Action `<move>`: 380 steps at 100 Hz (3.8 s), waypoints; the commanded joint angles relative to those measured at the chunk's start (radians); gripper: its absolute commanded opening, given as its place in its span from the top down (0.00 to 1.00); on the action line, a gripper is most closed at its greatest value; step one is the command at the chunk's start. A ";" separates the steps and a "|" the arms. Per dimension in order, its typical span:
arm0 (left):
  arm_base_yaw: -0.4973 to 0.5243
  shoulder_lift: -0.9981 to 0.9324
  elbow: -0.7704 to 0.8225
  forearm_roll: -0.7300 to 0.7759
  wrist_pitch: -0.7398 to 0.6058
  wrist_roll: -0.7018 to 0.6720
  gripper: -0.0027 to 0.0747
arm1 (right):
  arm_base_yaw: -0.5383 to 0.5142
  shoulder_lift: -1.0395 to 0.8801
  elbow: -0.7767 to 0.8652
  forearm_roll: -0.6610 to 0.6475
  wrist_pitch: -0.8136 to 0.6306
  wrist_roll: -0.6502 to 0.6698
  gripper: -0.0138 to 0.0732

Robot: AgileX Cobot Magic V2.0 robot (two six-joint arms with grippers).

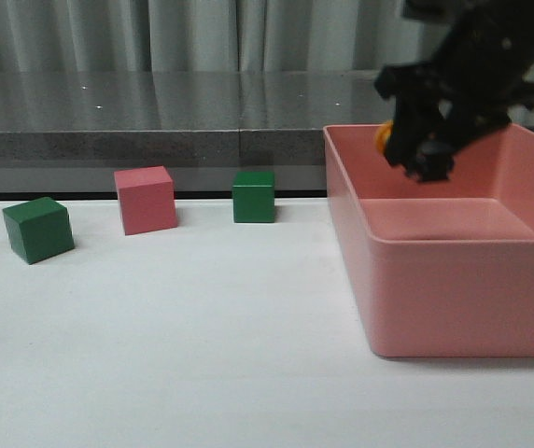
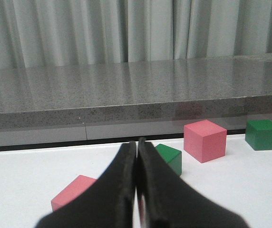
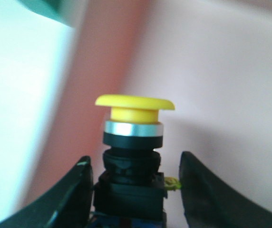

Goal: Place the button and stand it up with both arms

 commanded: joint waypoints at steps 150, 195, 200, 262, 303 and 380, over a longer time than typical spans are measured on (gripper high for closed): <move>0.000 -0.030 0.046 0.002 -0.079 -0.005 0.99 | 0.408 0.163 -0.406 0.027 0.114 -0.505 0.88; 0.000 -0.030 0.046 0.002 -0.079 -0.005 0.99 | 0.104 -0.324 -0.123 -0.037 0.026 -0.150 0.91; 0.000 -0.030 0.046 0.002 -0.079 -0.005 0.99 | 0.066 -0.389 -0.034 -0.037 -0.010 -0.139 0.91; 0.000 -0.030 0.046 0.002 -0.079 -0.005 0.99 | -0.165 -1.246 0.820 -0.036 -0.259 -0.108 0.91; 0.000 -0.030 0.046 0.002 -0.079 -0.005 0.99 | -0.165 -1.516 0.876 0.016 -0.083 -0.109 0.91; 0.000 -0.030 0.046 0.002 -0.079 -0.005 0.99 | -0.154 -1.741 1.171 -0.129 -0.483 0.059 0.91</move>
